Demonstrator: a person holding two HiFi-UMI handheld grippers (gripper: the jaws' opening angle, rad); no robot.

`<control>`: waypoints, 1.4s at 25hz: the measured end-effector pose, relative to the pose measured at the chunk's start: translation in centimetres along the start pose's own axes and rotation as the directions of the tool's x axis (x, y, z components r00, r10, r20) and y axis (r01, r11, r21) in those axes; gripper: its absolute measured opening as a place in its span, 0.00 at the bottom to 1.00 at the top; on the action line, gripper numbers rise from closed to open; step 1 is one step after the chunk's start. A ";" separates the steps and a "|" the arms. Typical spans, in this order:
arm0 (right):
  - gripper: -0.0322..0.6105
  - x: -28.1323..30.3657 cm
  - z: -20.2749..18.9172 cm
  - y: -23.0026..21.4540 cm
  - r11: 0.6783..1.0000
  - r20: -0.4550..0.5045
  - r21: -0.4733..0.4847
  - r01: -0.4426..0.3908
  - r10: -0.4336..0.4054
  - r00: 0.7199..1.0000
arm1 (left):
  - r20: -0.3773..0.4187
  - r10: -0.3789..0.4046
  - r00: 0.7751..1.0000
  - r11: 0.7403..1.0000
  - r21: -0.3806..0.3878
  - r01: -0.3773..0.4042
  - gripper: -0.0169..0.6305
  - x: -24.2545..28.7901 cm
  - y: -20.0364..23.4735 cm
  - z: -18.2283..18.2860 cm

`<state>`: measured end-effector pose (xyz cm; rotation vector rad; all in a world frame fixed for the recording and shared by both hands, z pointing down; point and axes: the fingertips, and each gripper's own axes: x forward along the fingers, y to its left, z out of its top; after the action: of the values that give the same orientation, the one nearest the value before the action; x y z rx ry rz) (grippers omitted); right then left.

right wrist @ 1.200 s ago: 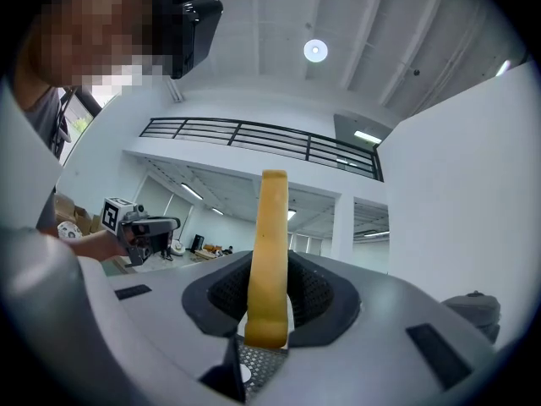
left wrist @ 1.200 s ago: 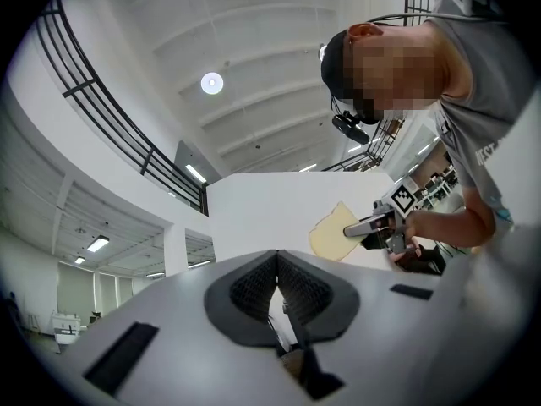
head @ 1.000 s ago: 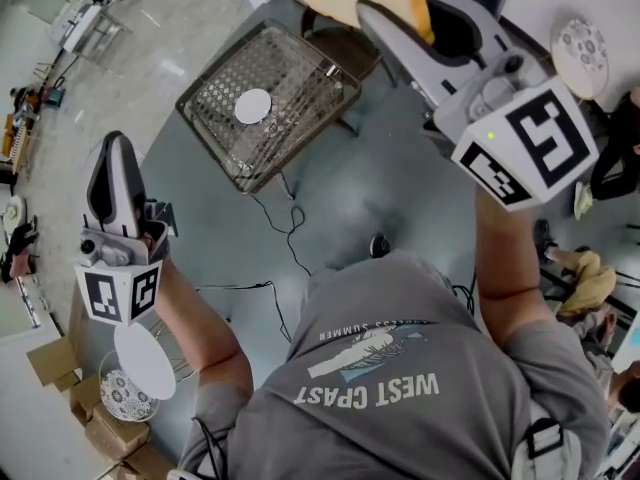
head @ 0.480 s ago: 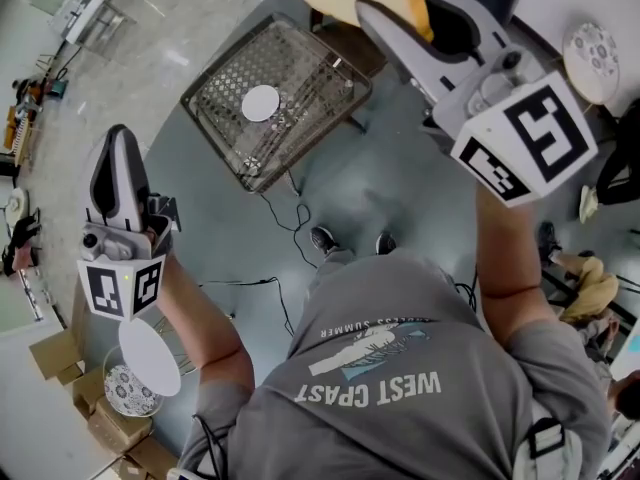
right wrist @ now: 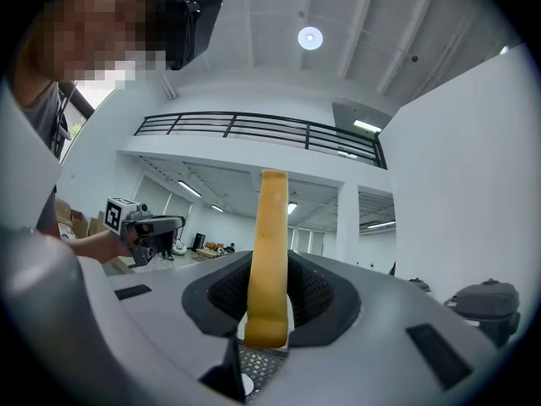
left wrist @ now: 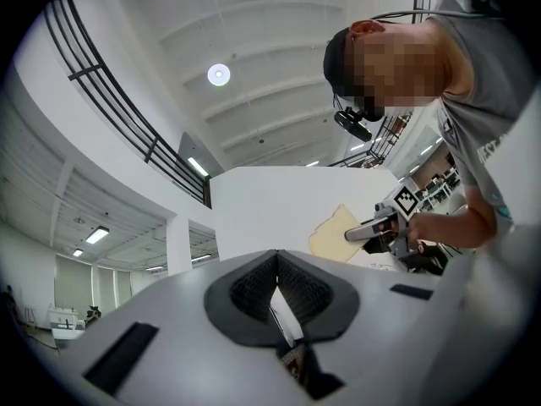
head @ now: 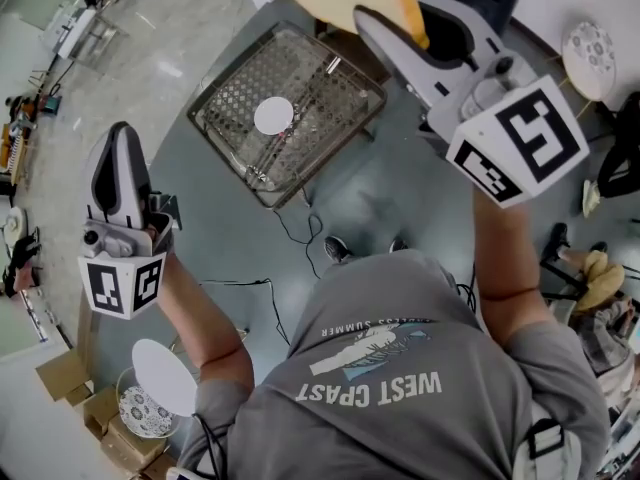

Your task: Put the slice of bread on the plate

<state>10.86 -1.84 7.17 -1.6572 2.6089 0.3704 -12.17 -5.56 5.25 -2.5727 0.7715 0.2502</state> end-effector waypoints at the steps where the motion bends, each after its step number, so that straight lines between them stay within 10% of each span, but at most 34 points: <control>1: 0.19 0.7 -0.1 0.1 1.000 -0.002 -0.001 0.005 -0.005 1.000 | 0.003 -0.004 1.000 1.000 -0.002 0.004 0.04 0.1 0.7 -0.2; 16: 0.19 8.2 0.3 3.5 0.998 -0.032 -0.031 0.049 -0.050 0.998 | 0.050 -0.034 0.998 0.999 -0.035 0.036 0.04 -1.5 8.8 -2.4; 35: 0.19 15.5 -3.9 -3.6 0.994 -0.024 0.021 -0.107 0.107 0.994 | -0.040 0.075 0.996 0.997 -0.029 -0.077 0.04 5.7 11.0 -7.9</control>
<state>7.80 -17.91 7.97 -1.5300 2.7180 0.3282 -13.29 -20.17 6.67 -2.5867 0.8877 0.2376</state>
